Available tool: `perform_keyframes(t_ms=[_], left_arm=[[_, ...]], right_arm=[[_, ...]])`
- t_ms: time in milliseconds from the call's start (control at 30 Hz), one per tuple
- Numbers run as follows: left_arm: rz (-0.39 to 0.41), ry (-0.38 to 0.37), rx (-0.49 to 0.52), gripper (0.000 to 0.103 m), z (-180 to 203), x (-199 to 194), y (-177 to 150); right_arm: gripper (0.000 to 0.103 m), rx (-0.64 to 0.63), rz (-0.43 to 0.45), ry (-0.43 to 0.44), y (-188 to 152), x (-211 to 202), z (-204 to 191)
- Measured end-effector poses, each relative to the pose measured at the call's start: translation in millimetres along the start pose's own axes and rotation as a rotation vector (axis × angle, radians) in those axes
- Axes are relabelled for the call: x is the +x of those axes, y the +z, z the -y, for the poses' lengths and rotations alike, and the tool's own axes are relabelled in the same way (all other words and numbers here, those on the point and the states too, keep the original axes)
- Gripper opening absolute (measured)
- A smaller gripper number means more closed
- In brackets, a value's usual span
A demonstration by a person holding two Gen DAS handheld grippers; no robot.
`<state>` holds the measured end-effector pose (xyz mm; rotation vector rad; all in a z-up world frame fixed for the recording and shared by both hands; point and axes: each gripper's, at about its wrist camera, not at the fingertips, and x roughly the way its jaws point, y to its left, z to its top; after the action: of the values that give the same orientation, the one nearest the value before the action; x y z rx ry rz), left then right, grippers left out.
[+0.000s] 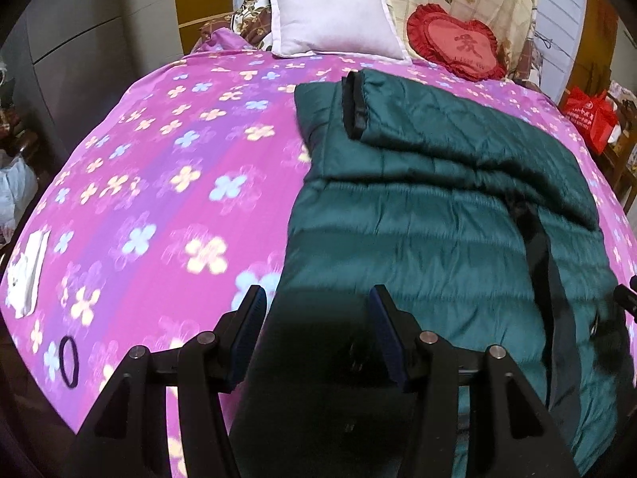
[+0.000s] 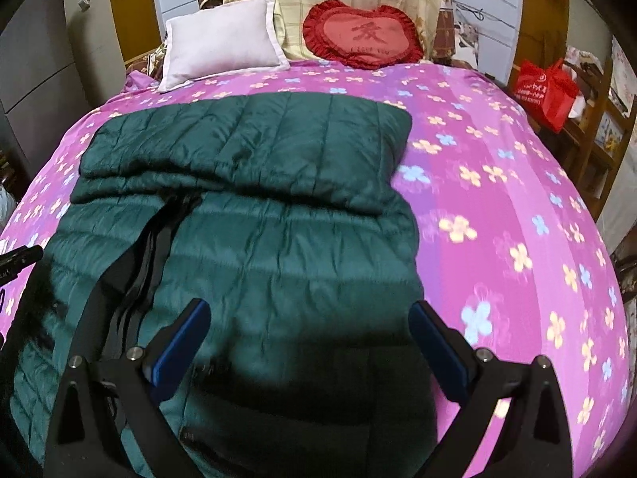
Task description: Fold large clothes
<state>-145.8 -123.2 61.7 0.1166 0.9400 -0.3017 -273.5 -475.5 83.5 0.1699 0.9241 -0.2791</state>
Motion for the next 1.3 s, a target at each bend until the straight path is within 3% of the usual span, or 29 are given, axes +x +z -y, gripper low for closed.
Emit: perform_keyframes(t_ms=[667, 1300], left_arm=[[-0.040, -0.024, 0.007, 0.036, -13, -36, -66], [-0.057, -0.026, -0.003, 0.036, -30, -60, -103]], right_arm=[[0.101, 0.005, -0.029, 0.008, -61, -33, 0], [0.101, 0.040, -0.038, 0.024, -98, -64, 17]])
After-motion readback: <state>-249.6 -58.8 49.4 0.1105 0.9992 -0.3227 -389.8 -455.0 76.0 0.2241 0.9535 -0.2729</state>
